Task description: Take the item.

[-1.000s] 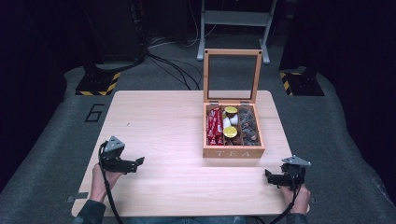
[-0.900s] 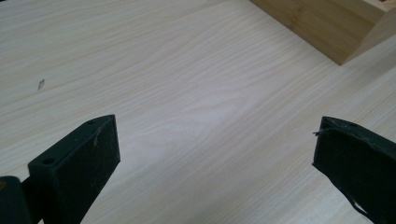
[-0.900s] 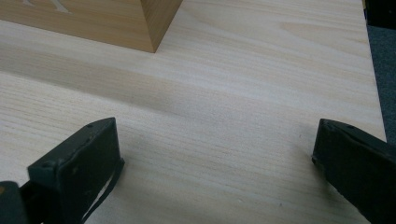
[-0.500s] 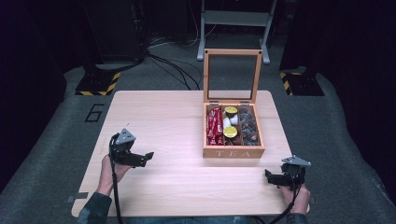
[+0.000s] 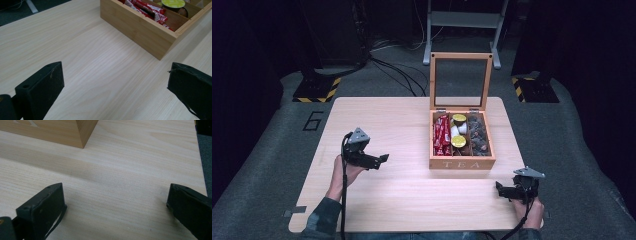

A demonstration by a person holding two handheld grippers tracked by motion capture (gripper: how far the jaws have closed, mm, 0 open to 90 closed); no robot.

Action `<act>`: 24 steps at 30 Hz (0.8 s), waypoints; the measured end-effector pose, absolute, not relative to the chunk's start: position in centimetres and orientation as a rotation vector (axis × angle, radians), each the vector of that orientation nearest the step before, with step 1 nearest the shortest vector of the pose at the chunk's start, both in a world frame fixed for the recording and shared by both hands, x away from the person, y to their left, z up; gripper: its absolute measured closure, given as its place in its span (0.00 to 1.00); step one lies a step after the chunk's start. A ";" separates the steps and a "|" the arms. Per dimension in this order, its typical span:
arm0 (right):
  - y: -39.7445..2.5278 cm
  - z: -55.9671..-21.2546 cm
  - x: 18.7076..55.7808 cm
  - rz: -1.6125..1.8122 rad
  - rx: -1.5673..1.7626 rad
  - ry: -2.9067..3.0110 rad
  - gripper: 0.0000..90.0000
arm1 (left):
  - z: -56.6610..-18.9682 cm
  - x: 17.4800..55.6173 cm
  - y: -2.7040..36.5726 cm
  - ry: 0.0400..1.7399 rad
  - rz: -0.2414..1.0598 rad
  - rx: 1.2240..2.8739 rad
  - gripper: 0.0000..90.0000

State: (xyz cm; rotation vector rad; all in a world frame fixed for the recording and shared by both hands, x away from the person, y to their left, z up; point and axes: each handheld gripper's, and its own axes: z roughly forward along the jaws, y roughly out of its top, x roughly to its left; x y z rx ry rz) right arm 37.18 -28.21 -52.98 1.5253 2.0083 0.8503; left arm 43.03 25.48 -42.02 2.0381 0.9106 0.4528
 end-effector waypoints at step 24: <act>-28.2 -53.0 37.2 0.850 1.524 2.008 0.01 | -40.5 45.8 19.2 0.776 0.377 2.059 0.00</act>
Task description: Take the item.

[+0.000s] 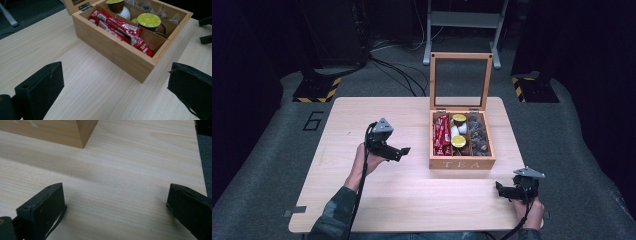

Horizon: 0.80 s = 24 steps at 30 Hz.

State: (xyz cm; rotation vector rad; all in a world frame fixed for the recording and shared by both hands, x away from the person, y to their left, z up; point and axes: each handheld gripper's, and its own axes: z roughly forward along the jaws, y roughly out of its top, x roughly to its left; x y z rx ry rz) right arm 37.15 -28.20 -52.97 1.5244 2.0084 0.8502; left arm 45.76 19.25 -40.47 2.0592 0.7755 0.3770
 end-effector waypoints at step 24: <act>-28.2 -53.0 37.1 0.851 1.519 2.012 0.02 | -40.3 49.5 10.6 0.614 0.292 2.096 0.00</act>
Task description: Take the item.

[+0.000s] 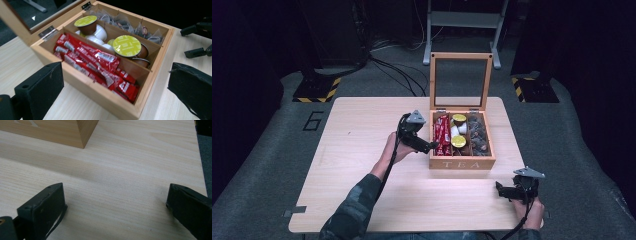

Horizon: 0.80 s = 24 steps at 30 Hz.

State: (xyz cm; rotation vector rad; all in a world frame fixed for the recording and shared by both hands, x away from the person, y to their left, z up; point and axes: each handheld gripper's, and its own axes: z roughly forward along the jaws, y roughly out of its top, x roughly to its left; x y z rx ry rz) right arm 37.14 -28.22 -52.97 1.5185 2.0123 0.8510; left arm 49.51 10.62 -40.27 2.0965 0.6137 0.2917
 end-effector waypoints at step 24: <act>-28.2 -53.0 37.1 0.851 1.517 2.013 0.02 | -42.0 52.2 3.1 0.514 0.230 2.194 0.00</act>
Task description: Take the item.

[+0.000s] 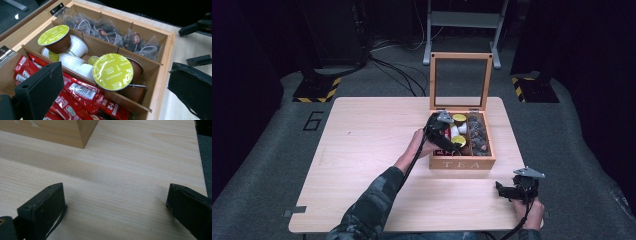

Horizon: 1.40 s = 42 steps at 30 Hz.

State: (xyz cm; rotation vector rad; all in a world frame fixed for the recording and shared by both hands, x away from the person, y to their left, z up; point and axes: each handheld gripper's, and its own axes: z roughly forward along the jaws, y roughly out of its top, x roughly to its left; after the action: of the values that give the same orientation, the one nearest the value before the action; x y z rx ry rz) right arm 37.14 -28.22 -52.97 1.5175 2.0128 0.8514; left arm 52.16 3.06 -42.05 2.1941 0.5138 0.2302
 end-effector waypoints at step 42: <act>-28.1 -53.0 37.2 0.860 1.530 1.999 0.02 | -45.2 54.1 -0.2 0.573 0.142 2.282 0.41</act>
State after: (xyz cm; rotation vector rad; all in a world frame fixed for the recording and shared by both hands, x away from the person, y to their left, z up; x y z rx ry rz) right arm 37.15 -28.14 -52.97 1.5300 1.9989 0.8601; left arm 54.12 -0.21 -45.18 2.2816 0.5726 0.1416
